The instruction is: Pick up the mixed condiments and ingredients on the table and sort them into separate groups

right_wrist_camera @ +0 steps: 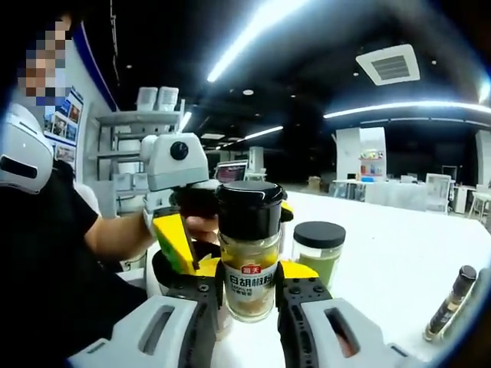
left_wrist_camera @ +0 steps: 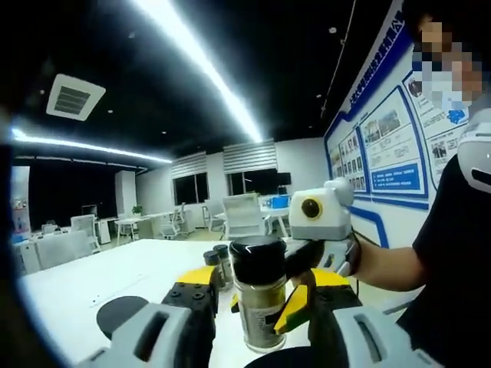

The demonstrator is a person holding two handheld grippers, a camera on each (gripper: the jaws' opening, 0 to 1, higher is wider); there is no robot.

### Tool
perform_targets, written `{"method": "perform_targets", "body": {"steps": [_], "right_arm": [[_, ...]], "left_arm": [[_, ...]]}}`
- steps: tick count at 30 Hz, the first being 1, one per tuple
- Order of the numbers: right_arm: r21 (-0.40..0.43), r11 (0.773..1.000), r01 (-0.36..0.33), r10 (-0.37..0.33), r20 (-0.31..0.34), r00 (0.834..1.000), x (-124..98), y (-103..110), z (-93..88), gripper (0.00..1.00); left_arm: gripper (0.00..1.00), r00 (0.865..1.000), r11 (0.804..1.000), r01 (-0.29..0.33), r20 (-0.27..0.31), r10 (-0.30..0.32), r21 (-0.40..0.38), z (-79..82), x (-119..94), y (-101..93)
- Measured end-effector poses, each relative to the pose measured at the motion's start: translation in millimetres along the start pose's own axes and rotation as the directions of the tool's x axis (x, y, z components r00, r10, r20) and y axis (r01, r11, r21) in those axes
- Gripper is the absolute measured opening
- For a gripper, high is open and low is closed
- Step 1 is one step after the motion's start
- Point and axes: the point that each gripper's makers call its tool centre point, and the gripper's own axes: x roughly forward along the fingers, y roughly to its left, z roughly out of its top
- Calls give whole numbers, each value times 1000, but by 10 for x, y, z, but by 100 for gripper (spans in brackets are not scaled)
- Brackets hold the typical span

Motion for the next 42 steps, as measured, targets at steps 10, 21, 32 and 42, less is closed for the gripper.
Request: {"method": "perform_targets", "body": {"steps": [10,21,32,42], "right_arm": [[0,999,37,-37,5,999,-63,-105,6,28],[4,985,172,-172,8,985,-142,-397,-29,28],[-46,938,342,-342,20,940,-299,-804,-52,28],[-30,914,404,-403,20,915,-395,-1040,-106,28]], "left_arm": [[46,999,999,-44,20,44,-11,31,-143,132],[45,995,994,-99,25,100,-37,-1,-303,274],[45,993,992,-120,17,121,-37,-18,-422,299],[45,988,988,-152,3,152,-38,-96,-514,374]]}}
